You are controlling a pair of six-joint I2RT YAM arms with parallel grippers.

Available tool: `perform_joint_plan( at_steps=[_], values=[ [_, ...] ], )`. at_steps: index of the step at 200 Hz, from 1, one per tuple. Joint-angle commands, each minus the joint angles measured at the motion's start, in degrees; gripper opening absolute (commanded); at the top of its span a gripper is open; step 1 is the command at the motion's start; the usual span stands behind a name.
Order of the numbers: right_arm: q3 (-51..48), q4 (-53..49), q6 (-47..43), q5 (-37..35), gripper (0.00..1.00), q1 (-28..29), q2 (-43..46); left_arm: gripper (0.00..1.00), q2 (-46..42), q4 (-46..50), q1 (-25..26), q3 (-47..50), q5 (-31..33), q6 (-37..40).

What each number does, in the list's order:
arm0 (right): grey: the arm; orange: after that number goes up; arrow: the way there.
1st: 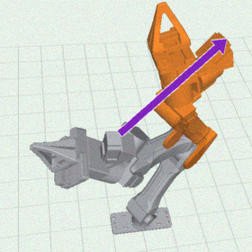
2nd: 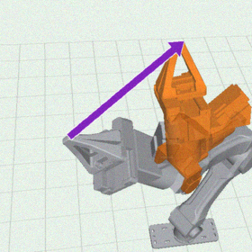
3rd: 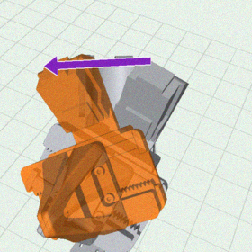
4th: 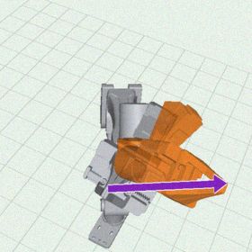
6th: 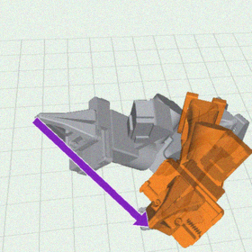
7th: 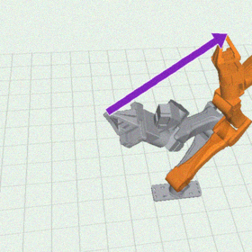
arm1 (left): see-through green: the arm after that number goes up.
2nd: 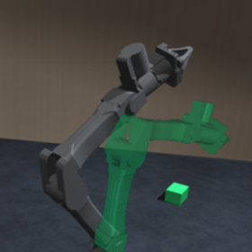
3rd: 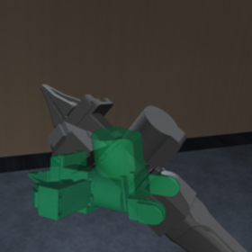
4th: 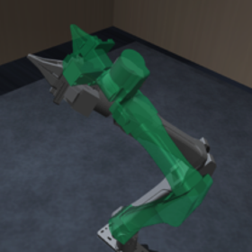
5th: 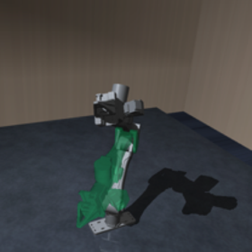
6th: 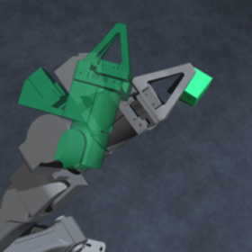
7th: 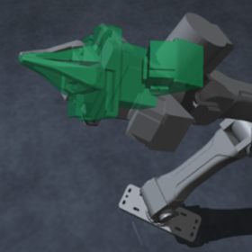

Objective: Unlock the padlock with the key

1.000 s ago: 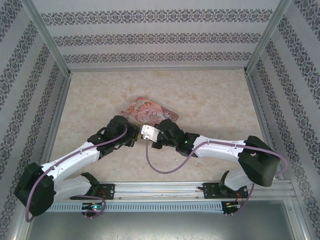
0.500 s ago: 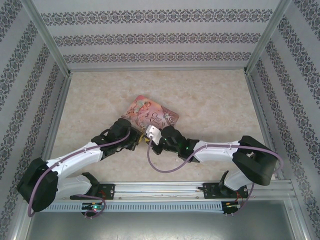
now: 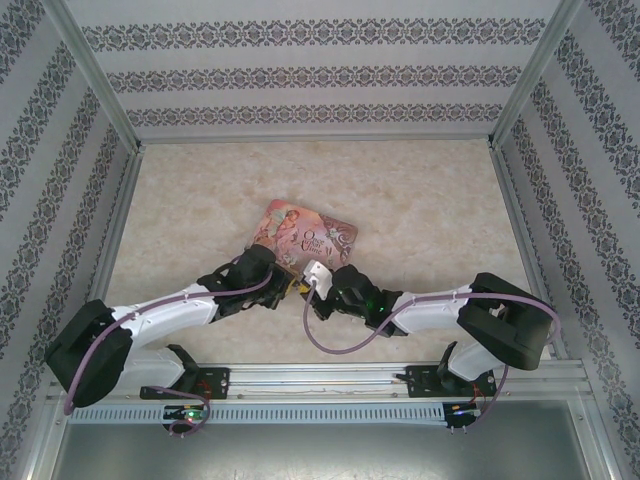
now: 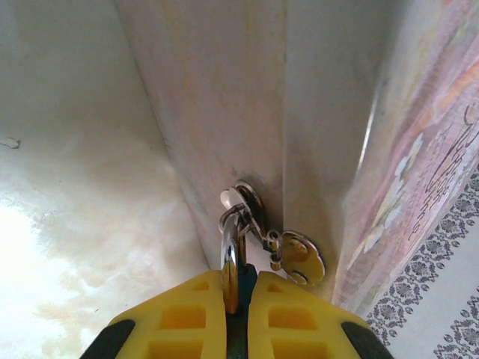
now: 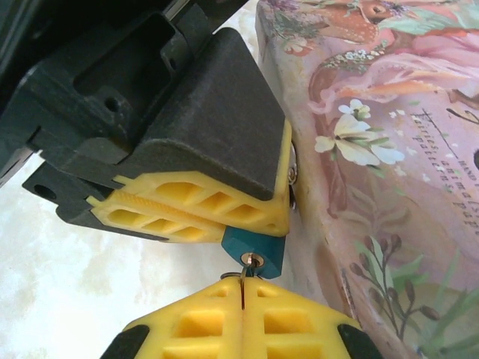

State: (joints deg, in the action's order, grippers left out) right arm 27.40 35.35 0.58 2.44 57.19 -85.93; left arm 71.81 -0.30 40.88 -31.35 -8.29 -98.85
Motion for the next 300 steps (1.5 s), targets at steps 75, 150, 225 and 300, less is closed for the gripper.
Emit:
perform_joint_plan(
  at_steps=[75,150,225,300],
  values=[
    [-3.7,4.8,8.1,-2.4,0.0,0.4,-0.7,0.32,-2.8,8.1,1.2,-4.8,6.9,6.6],
    [-5.9,6.7,18.9,-2.9,0.0,0.2,-0.5,0.53,-9.3,23.8,1.0,-12.6,17.6,22.6],
    [-9.2,5.7,27.1,4.2,0.0,-5.5,1.5,0.61,-7.9,27.6,1.0,-20.8,23.8,38.9],
    [-8.1,7.1,27.6,4.2,0.06,-5.8,-1.5,0.82,-8.6,29.5,-3.0,-19.0,26.3,45.0]
  ],
)
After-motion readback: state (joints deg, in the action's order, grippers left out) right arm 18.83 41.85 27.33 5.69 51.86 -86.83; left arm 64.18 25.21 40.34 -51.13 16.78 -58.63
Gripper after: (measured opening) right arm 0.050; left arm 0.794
